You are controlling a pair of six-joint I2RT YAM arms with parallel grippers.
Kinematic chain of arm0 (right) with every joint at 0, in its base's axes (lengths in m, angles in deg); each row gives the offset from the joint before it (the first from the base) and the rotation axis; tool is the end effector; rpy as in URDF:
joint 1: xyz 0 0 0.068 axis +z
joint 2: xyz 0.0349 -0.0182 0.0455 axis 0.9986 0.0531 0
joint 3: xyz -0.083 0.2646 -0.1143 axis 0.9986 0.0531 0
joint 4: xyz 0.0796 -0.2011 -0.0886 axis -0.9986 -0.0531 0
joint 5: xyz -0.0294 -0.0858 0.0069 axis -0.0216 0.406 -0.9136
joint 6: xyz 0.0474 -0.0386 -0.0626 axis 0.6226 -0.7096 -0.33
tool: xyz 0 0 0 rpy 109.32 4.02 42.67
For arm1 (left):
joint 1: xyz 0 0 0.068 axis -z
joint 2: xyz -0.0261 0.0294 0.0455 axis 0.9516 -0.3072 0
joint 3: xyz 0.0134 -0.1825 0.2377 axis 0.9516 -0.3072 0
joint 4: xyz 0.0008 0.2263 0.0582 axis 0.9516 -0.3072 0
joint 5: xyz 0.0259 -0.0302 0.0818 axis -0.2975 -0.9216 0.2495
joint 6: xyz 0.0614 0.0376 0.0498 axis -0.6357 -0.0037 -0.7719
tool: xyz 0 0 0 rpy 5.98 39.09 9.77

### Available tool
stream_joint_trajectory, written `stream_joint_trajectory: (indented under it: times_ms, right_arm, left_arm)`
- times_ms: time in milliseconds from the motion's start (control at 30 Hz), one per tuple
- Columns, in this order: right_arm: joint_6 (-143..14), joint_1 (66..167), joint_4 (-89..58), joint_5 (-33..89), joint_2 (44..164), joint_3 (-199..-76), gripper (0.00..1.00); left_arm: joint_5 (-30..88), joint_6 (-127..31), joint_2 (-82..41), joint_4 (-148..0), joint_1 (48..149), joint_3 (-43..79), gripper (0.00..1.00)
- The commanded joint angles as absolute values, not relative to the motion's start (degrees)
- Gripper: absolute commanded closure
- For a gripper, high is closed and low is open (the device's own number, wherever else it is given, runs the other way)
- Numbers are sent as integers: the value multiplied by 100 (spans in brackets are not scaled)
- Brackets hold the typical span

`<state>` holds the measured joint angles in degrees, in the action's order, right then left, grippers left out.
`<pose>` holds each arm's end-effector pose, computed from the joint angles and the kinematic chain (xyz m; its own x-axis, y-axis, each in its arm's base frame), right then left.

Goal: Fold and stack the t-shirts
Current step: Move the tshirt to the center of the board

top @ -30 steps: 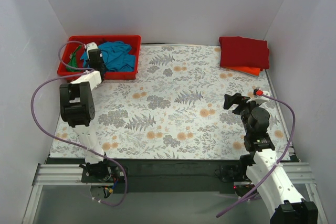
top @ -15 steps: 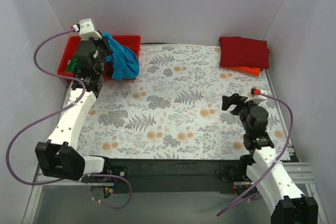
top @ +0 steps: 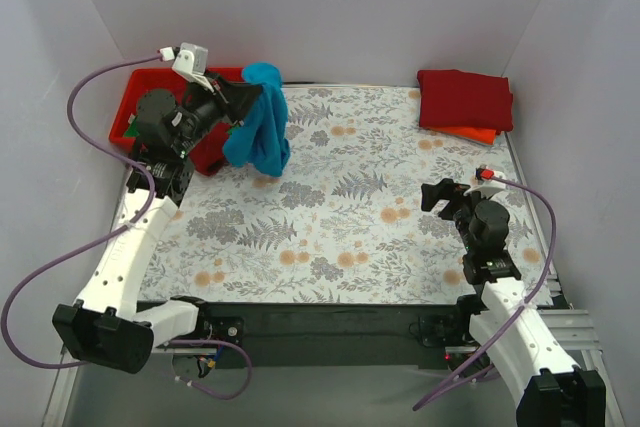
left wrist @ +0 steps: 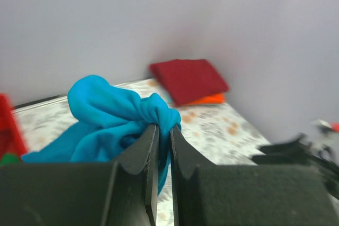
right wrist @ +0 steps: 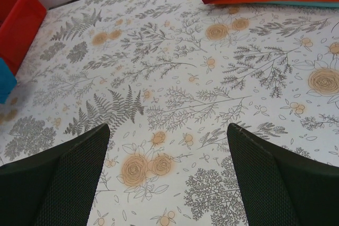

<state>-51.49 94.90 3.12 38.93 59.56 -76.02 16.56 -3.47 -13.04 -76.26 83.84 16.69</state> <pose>0.1573 0.0175 0.2487 -0.0996 0.3256 -0.9402 -0.0524 0.9419 0.3318 0.2552 -0.0810 0.4627 -0.4154 -0.7075 -0.5718 0.3395 0.4626 -0.8190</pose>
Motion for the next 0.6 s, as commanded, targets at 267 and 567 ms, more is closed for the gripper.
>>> stream_joint_trajectory:
  times_ms: [267, 567]
  right_arm:
    - [-5043, 9495, 525, 3749, 6119, -7650, 3]
    - [-5007, 9644, 525, 3318, 6699, -7808, 15]
  left_arm:
    - [593, 491, -1500, -6874, 8925, 1225, 78]
    - [3763, 132, -3294, -7515, 9056, -41, 37]
